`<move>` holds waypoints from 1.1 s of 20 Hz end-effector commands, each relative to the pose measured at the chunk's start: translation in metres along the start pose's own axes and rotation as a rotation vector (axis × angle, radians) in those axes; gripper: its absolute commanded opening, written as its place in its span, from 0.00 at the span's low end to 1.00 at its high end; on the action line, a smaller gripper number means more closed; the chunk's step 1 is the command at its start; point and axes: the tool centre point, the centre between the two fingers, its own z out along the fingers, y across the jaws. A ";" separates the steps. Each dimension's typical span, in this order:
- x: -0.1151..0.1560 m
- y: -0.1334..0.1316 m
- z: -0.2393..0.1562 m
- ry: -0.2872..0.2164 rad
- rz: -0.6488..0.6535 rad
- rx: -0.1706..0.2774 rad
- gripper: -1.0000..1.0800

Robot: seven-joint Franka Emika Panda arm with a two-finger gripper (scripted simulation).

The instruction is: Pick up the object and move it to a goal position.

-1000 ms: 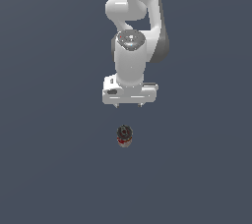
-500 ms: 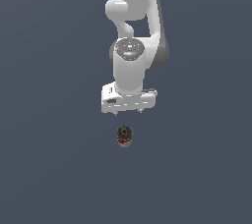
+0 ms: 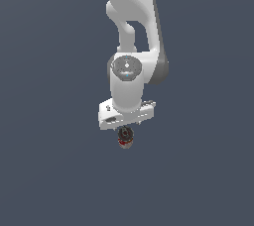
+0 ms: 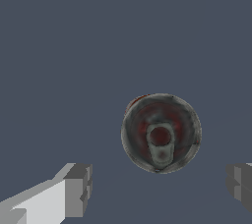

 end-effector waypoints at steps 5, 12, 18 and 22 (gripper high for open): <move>0.014 0.008 0.009 0.004 -0.054 0.001 0.96; 0.016 0.009 0.011 0.004 -0.063 0.001 0.96; 0.016 0.009 0.031 0.004 -0.064 0.001 0.96; 0.015 0.009 0.053 0.004 -0.065 0.001 0.96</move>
